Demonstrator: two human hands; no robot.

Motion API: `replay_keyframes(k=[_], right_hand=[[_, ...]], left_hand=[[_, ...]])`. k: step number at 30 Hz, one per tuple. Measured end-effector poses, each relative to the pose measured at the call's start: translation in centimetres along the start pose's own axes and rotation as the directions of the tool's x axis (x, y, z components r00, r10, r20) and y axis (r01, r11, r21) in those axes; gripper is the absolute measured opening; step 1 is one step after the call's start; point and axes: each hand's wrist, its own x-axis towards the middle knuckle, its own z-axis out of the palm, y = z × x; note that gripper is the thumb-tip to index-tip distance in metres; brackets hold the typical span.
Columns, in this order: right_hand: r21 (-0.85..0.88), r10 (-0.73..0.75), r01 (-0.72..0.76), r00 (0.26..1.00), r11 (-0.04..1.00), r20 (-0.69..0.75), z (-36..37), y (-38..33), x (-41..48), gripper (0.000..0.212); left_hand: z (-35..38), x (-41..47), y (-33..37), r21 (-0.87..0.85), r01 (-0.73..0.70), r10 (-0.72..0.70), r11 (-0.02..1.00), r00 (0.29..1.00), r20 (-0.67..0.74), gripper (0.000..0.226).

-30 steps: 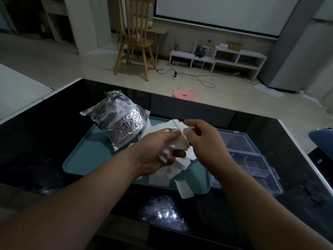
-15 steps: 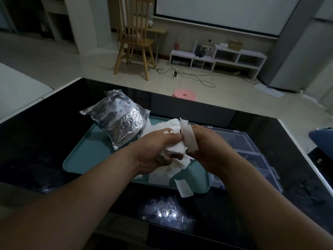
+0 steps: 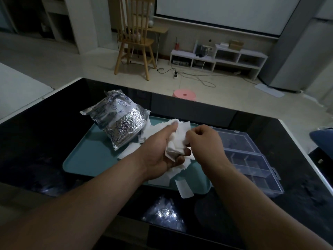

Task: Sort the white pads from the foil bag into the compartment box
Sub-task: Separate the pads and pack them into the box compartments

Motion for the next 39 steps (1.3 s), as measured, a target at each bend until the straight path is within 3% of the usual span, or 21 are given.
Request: replay_keyframes(k=[3, 6, 8, 11, 15, 18, 19, 21, 23, 25, 27, 31, 34, 39], right_hand=[[0.199, 0.082, -0.083, 0.997, 0.977, 0.013, -0.5, 0.1, 0.4, 0.012], [0.395, 0.146, -0.165, 0.986, 0.904, 0.077, -1.7, -0.2, 0.6, 0.01], [0.427, 0.125, -0.19, 0.976, 0.884, 0.177, -2.2, -0.3, 0.6, 0.008], [0.306, 0.082, -0.166, 0.96, 0.937, 0.268, -1.8, -0.7, -0.4, 0.006], [0.18, 0.05, -0.092, 0.973, 0.979, 0.224, -1.1, -1.1, -1.4, 0.009], [-0.125, -0.122, 0.137, 0.985, 0.983, 0.12, -1.2, -0.4, -0.9, 0.024], [-0.194, -0.234, 0.254, 0.965, 0.948, 0.119, -1.4, -0.3, -0.8, 0.028], [-0.25, -0.417, 0.474, 0.874, 0.845, 0.25, -2.1, -0.3, -1.0, 0.039], [-0.243, -0.449, 0.577, 0.786, 0.78, 0.425, -2.3, -0.2, -1.4, 0.057], [-0.216, -0.413, 0.566, 0.767, 0.795, 0.491, -2.0, 0.1, -1.5, 0.059], [-0.189, -0.416, 0.544, 0.785, 0.818, 0.458, -2.0, 0.4, -1.5, 0.052], [-0.08, -0.445, 0.531, 0.774, 0.843, 0.45, -2.9, -0.1, -1.9, 0.052], [-0.132, -0.419, 0.549, 0.753, 0.826, 0.508, -2.6, 0.1, -2.2, 0.06], [-0.022, -0.437, 0.509, 0.758, 0.86, 0.484, -3.4, 0.0, -1.8, 0.046]], left_hand=[[-0.2, 0.3, -0.2, 0.046, -0.071, 0.076, 0.996, 0.988, -0.133, 0.033], [-0.8, 0.5, 0.1, -0.004, -0.1, 0.098, 0.995, 0.983, -0.152, 0.035], [-0.8, 0.4, 0.4, -0.003, -0.087, 0.086, 0.996, 0.988, -0.13, 0.035], [-0.4, 0.1, 0.6, 0.029, -0.075, 0.077, 0.997, 0.995, -0.056, 0.045], [-0.1, 0.4, 0.0, 0.047, -0.086, 0.089, 0.995, 0.994, -0.069, 0.029], [-0.5, 0.5, 0.1, -0.006, -0.062, 0.061, 0.998, 0.99, -0.129, 0.033], [-0.8, 0.5, 0.3, -0.013, -0.046, 0.044, 0.999, 0.991, -0.123, 0.033], [-1.1, 0.2, 0.7, -0.004, 0.016, -0.016, 1.0, 0.999, -0.039, 0.031], [-0.7, -0.3, 0.8, -0.014, 0.075, -0.073, 0.997, 0.991, 0.111, 0.041], [-0.1, -0.6, 0.6, -0.037, 0.089, -0.081, 0.995, 0.978, 0.191, 0.051], [-0.1, -0.6, 0.5, -0.052, 0.085, -0.072, 0.995, 0.974, 0.213, 0.055], [0.0, -0.9, 0.6, -0.043, 0.061, -0.053, 0.997, 0.983, 0.173, 0.056], [0.0, -0.7, 0.4, -0.027, 0.074, -0.068, 0.997, 0.978, 0.195, 0.06], [0.1, -1.0, 0.6, -0.007, 0.03, -0.029, 1.0, 0.985, 0.17, 0.06]])
